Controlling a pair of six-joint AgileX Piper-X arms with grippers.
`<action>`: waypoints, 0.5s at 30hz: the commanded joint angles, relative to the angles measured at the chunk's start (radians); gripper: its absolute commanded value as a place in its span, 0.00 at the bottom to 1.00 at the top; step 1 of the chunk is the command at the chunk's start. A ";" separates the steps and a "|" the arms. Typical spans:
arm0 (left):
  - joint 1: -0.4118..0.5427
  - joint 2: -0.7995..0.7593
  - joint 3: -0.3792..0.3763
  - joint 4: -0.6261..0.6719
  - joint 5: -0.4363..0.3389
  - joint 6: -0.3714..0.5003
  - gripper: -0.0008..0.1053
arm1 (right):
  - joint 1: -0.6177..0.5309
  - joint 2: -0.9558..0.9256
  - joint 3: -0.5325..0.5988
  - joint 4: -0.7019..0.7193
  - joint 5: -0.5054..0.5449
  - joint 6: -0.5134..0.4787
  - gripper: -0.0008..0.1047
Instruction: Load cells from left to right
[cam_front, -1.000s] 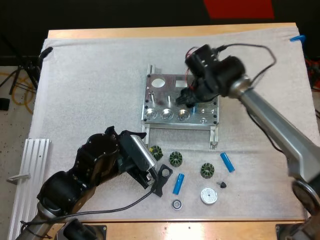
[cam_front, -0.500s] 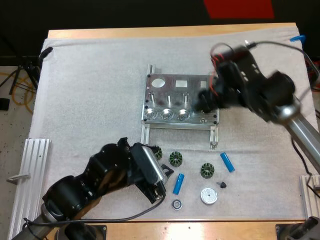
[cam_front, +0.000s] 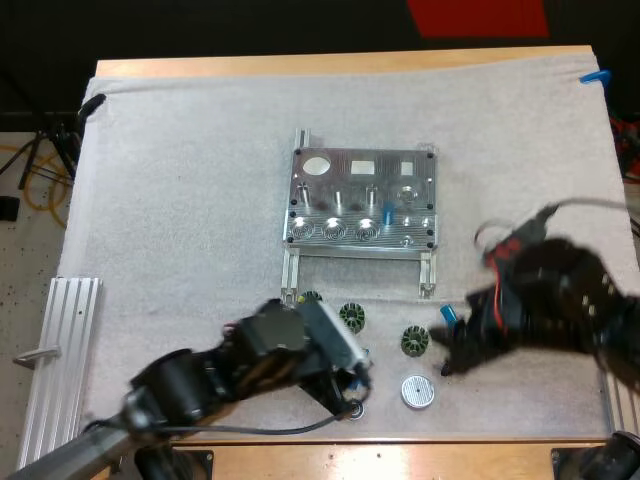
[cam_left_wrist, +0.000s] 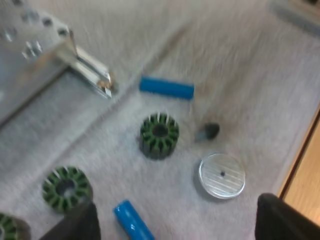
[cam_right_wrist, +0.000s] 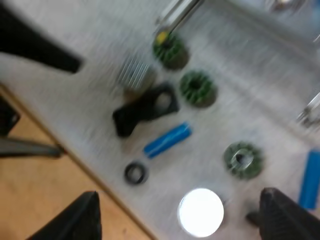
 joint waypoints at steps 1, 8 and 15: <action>-0.020 0.031 -0.006 -0.003 -0.053 -0.048 0.61 | 0.022 -0.017 0.018 0.000 -0.003 0.033 0.62; -0.034 0.222 -0.006 -0.003 -0.065 -0.199 0.61 | 0.082 -0.038 0.063 0.000 -0.025 0.062 0.62; -0.034 0.417 -0.006 -0.002 -0.059 -0.202 0.61 | 0.084 -0.038 0.064 0.008 0.046 0.062 0.62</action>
